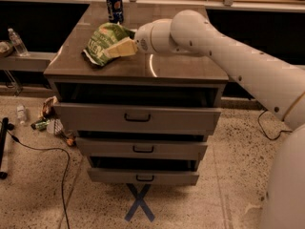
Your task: Place green jalapeno chip bag into paper bowl
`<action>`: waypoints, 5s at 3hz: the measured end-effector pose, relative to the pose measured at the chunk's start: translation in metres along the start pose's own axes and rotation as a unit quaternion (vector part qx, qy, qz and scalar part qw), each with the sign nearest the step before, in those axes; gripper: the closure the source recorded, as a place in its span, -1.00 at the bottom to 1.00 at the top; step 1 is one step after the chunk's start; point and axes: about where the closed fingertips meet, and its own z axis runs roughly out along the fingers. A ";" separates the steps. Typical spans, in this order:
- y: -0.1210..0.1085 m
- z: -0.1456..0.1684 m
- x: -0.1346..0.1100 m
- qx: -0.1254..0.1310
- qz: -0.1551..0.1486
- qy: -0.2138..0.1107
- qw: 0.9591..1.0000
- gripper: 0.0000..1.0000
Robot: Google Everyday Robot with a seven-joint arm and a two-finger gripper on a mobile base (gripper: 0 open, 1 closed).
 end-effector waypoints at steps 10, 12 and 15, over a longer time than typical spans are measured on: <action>-0.149 -0.039 -0.145 0.121 0.015 -0.126 0.985 1.00; -0.238 -0.095 -0.111 0.225 0.040 -0.103 0.968 1.00; -0.259 -0.132 -0.054 0.278 0.090 -0.061 0.954 1.00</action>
Offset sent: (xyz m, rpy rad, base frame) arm 0.0359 0.0612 0.0013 0.1317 -0.0252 0.1229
